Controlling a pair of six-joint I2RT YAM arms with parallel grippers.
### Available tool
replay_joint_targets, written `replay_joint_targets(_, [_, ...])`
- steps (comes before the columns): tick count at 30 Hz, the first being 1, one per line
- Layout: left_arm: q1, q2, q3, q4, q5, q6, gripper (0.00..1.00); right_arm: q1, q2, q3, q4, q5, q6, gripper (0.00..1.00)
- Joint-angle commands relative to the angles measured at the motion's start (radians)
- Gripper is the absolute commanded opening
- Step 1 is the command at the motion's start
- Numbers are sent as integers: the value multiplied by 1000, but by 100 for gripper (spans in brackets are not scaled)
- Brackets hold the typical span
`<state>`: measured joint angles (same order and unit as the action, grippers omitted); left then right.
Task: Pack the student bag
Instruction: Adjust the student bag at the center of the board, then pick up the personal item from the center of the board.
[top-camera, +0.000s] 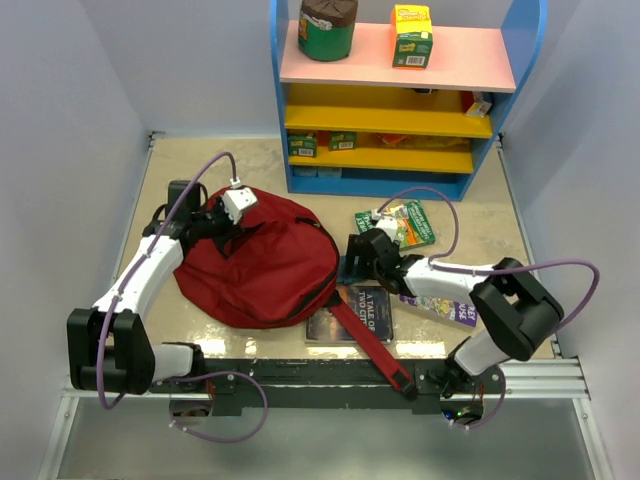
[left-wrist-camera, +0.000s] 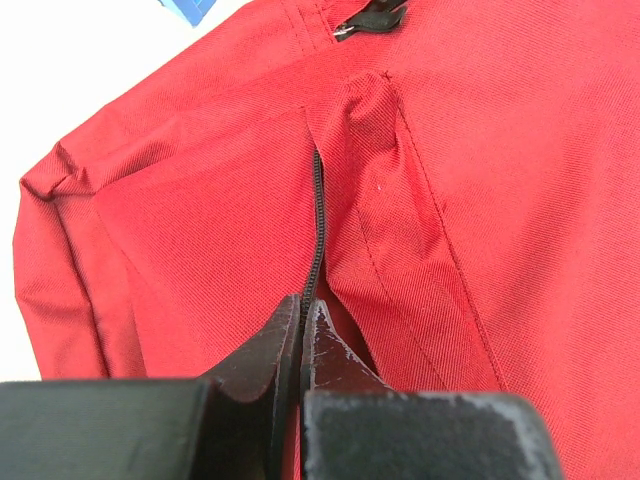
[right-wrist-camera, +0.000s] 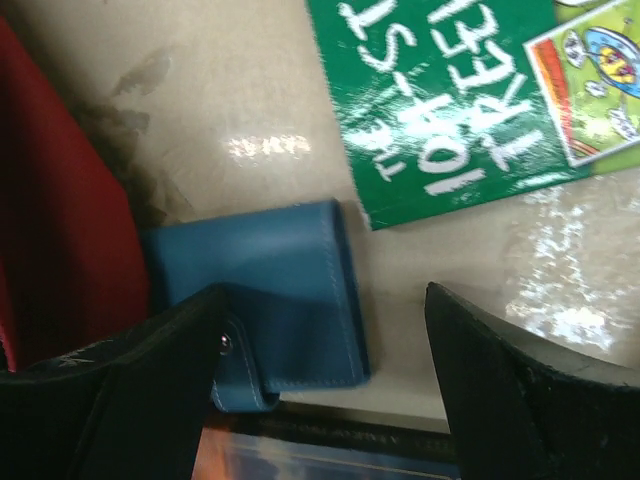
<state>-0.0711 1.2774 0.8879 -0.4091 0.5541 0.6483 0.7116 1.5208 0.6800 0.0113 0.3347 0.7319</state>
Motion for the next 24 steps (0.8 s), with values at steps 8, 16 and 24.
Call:
replay_joint_targets(8, [13,-3,26,-10,41,11,0,140,185,30,-45,116,124,30])
replay_joint_targets(16, [13,-3,33,-22,38,24,0,154,128,-4,-94,196,161,0])
replay_joint_targets(24, [13,-4,34,4,30,-16,0,155,-290,101,-218,293,66,0])
